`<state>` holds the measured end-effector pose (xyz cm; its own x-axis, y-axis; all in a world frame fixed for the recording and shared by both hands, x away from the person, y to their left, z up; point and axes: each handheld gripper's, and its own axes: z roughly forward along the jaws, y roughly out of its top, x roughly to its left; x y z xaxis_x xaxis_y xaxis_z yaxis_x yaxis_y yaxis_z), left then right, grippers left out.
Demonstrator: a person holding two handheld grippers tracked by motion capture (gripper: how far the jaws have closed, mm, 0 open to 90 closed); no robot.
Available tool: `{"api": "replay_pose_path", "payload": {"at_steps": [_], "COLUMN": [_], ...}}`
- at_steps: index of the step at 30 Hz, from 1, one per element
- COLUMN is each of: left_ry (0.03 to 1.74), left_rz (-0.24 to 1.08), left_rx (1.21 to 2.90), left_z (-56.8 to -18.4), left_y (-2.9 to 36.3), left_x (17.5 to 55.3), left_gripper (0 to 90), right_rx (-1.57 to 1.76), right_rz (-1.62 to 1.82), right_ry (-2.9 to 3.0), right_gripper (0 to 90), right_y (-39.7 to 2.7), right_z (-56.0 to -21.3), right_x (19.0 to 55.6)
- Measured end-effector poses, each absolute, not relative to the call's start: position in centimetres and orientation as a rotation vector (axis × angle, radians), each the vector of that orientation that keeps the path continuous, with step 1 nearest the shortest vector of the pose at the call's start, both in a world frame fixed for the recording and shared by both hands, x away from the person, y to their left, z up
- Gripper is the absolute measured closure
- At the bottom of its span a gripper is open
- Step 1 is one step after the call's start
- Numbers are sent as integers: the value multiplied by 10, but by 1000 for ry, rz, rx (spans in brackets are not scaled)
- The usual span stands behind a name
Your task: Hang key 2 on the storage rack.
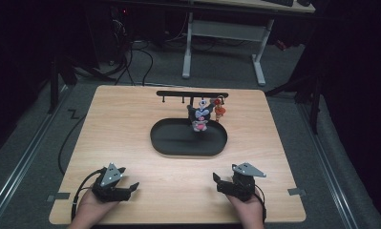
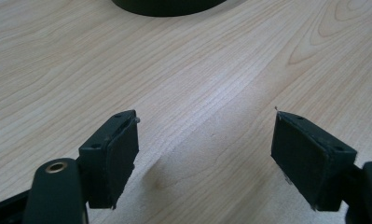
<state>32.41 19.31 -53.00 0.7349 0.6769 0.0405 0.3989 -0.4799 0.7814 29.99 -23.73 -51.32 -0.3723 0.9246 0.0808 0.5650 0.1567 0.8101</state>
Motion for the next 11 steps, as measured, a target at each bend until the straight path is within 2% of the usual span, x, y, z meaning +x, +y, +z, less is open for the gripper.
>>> {"api": "replay_pose_path", "payload": {"at_steps": [11], "left_ry": [797], "left_rz": [454], "left_rx": [2110], "left_z": [-525], "left_y": [200], "left_x": [326], "left_gripper": [227], "right_rx": [1429], "right_rz": [1095], "right_ry": [1970], "right_gripper": [154], "right_y": [-236], "right_z": [-511], "right_x": [298]}}
